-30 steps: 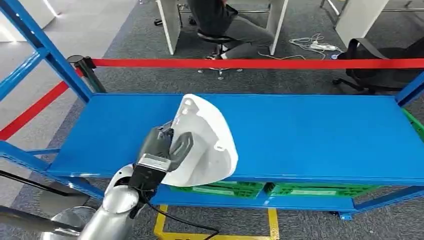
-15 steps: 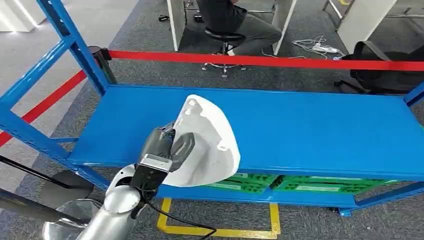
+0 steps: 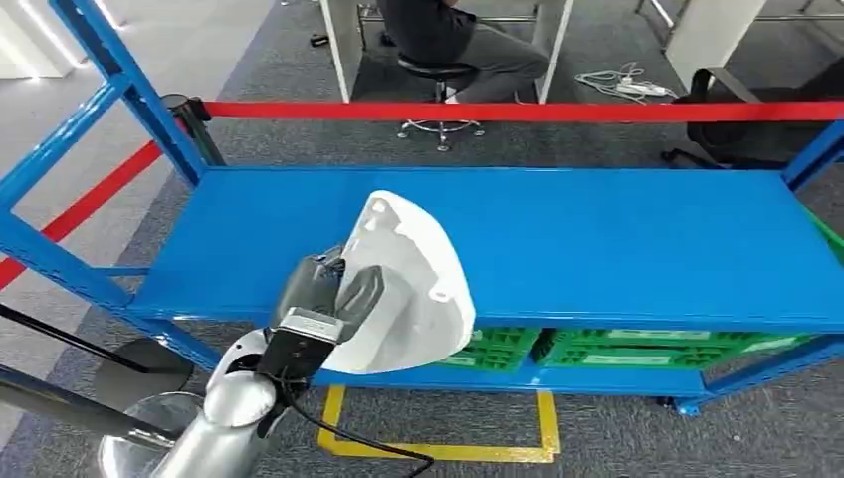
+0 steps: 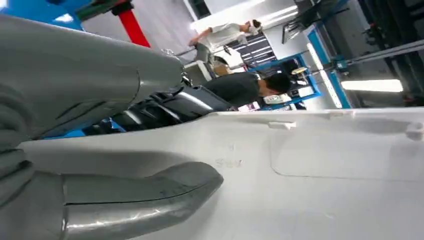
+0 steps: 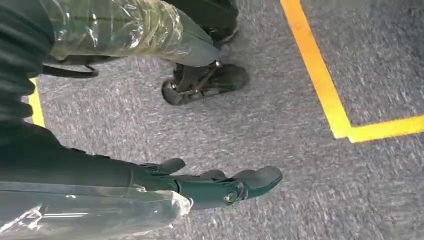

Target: Take the parts from the cabinet and place them on the table.

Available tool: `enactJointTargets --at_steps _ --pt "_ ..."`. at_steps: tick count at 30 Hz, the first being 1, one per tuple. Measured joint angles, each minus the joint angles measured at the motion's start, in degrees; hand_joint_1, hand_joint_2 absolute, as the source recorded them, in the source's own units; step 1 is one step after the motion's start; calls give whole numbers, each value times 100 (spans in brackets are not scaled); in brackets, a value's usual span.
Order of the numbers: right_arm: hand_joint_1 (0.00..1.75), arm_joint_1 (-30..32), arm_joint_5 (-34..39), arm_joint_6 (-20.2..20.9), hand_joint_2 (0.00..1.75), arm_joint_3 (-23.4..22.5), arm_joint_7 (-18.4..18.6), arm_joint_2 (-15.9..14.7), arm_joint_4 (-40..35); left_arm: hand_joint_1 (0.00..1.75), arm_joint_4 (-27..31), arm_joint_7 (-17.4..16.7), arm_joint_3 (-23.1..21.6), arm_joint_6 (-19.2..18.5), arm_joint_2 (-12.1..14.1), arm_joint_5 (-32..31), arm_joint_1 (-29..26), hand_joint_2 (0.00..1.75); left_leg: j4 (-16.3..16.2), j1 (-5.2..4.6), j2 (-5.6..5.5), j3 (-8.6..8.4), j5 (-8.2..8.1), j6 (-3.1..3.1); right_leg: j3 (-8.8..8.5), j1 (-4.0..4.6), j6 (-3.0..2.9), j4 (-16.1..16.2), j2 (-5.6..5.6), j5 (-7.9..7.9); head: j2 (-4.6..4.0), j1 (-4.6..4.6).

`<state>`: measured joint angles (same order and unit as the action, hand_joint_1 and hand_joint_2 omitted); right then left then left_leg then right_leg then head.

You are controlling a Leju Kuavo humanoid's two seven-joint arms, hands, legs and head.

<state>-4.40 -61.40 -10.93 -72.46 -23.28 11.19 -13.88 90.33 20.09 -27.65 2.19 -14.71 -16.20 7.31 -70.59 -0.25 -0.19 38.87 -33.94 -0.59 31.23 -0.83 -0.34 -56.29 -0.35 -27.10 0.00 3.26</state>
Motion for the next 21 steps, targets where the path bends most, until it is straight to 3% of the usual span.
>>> enactJointTargets --at_steps 1,2,3,5,6,8,11,12,14,16,17,18,19,21 --pt "0 6 0 0 175 -2 0 0 0 175 0 0 2 0 2 -2 -7 175 -342 17 0 102 -132 -20 53 -1 5 -11 -4 31 0 7" --pt "0 11 2 0 175 -2 0 0 0 175 0 0 2 0 2 -4 -15 175 -390 37 1 69 -118 -31 98 -1 14 -19 -6 59 0 4" --pt "0 13 2 0 175 -2 0 0 0 175 0 0 2 -2 2 -7 -20 175 -211 57 2 -71 13 -34 136 -1 25 -23 -6 87 0 5" --pt "0 10 0 4 175 -2 0 2 0 175 0 0 -2 -4 0 -9 -19 175 770 65 3 -679 456 -6 182 -2 60 -37 0 127 0 9" --pt "0 9 0 7 175 -2 0 2 0 175 0 -2 -4 -4 0 -9 -14 175 1253 64 3 -966 546 26 182 -2 85 -37 1 146 0 7" --pt "0 2 2 9 175 -2 -2 2 0 175 0 -2 -9 -4 -4 -15 -1 175 1406 41 -1 -995 487 78 255 29 159 -70 -5 193 0 -4" --pt "0 2 2 11 175 -2 -2 2 0 175 0 -9 -4 -4 -7 -17 -21 175 1437 10 -8 -936 577 205 270 3 282 -28 -15 283 0 -2" --pt "0 2 2 11 175 0 -2 2 0 175 0 -9 -9 -4 -11 -17 -16 175 1477 42 18 -924 641 266 346 -20 304 -89 4 173 0 -4" --pt "0 10 2 11 175 0 -2 2 0 175 0 -9 -11 -4 -11 -15 -16 175 1476 37 26 -842 704 330 574 -19 327 -667 17 -333 0 -44" --pt "0 11 2 11 175 0 -2 2 0 175 0 -9 -11 -4 -11 -15 -18 175 1466 12 27 -715 777 347 924 -20 354 -1658 18 -828 0 -63" --pt "0 12 2 11 175 -2 -2 2 0 175 0 -9 -11 -4 -9 -18 -23 175 1465 1 27 -666 811 345 936 -21 359 -1834 18 -857 0 -57" --pt "0 14 2 11 175 -2 -2 2 0 175 0 -9 -11 -4 -7 -15 -23 175 1460 -2 27 -634 834 339 800 -21 360 -1708 17 -745 0 -61" --pt "0 13 2 11 175 -2 -2 2 0 175 0 -9 -11 -4 -7 -17 -22 175 1449 -3 26 -607 852 324 542 -21 357 -1348 17 -552 0 -59" --pt "0 -4 2 11 175 -2 -2 2 0 175 0 -9 -11 -7 -9 -15 -21 175 1424 -1 21 -579 874 287 -104 -26 337 -364 15 -223 0 -63"
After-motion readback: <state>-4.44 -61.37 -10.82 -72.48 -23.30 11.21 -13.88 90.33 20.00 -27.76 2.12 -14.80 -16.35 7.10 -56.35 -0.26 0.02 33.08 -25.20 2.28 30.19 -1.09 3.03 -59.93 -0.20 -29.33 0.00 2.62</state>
